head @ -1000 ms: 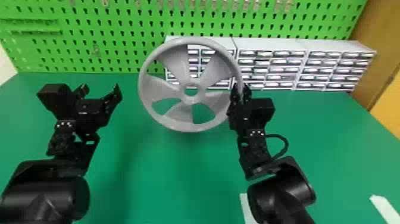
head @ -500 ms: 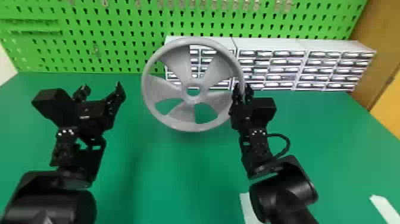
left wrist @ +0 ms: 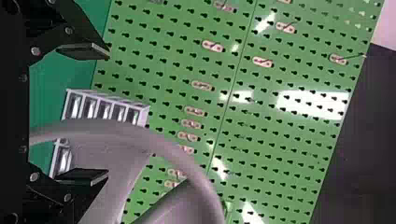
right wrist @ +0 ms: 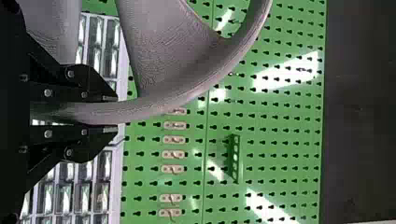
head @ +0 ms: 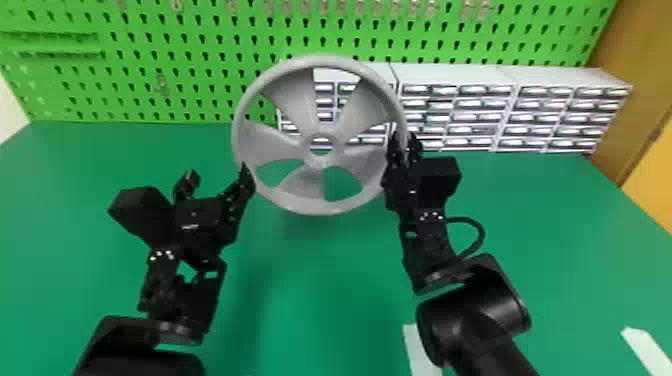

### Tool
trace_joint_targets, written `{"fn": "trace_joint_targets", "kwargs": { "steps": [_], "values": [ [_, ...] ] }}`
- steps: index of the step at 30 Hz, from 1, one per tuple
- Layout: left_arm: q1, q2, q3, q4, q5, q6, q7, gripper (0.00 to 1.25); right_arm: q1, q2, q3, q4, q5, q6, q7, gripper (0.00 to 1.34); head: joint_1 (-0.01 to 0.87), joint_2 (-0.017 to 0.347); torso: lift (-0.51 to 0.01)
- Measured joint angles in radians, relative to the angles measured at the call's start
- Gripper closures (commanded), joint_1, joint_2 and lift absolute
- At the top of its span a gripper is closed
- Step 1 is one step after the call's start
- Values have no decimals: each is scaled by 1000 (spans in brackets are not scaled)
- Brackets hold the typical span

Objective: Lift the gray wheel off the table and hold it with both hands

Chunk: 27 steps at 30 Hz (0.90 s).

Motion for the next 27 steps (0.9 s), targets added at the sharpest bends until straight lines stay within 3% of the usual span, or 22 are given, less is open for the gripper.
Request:
{"fn": "trace_joint_targets", "kwargs": {
  "steps": [11,27],
  "values": [
    [-43,0,-44,135,22,-94,-11,363,-4,4,15,-7,-6,-21,0,1208,711,15,-98],
    [-112,0,-47,239,9,-154,-9,369,-3,5,31,-15,-6,-38,0,1208,711,15,-98]
  ]
}}
